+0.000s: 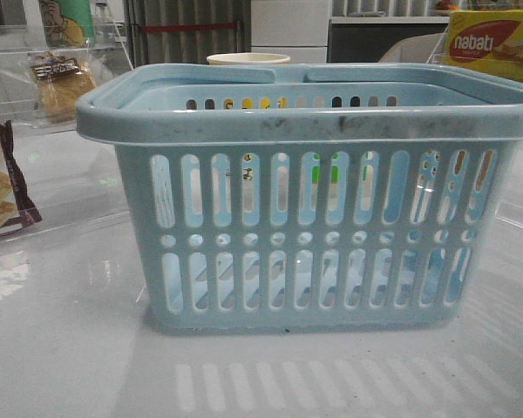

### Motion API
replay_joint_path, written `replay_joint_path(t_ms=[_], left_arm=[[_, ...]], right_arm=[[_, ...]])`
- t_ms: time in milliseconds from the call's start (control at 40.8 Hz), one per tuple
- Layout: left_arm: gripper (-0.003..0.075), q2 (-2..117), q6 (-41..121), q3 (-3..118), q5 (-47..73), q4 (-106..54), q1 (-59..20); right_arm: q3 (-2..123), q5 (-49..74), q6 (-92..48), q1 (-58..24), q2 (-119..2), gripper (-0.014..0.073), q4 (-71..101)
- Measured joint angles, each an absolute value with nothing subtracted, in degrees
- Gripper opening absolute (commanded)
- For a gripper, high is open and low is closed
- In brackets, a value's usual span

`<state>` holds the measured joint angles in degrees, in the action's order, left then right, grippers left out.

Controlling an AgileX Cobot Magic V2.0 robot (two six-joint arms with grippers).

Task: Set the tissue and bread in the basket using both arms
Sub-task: 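Close the right gripper on the black tissue pack and lift it, then carry the tissue pack over the basket and release it inside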

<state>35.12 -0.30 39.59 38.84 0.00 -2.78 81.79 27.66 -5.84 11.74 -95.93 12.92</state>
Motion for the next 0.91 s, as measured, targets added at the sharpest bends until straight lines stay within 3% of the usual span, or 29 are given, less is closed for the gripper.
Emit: replay_joint_path(t_ms=[196, 392, 662, 785, 908], left_arm=[[0.0455, 35.1, -0.3, 39.6, 38.8, 0.0, -2.8], [0.0455, 35.1, -0.3, 39.6, 38.8, 0.0, -2.8], [0.0455, 35.1, -0.3, 39.6, 38.8, 0.0, -2.8], [0.0455, 35.1, -0.3, 39.6, 38.8, 0.0, -2.8], [0.0456, 35.1, -0.3, 39.6, 38.8, 0.0, -2.8]], right_arm=[[81.8, 32.2, -5.8, 6.2, -86.0, 0.0143, 12.9], [81.8, 38.7, -5.8, -4.8, -77.5, 0.0143, 12.9], [81.8, 46.9, -5.8, -18.5, -78.6, 0.0153, 13.2], [81.8, 47.9, -6.3, -21.2, -81.7, 0.0258, 13.2], [81.8, 48.6, -6.3, -22.1, -85.9, 0.0462, 13.2]])
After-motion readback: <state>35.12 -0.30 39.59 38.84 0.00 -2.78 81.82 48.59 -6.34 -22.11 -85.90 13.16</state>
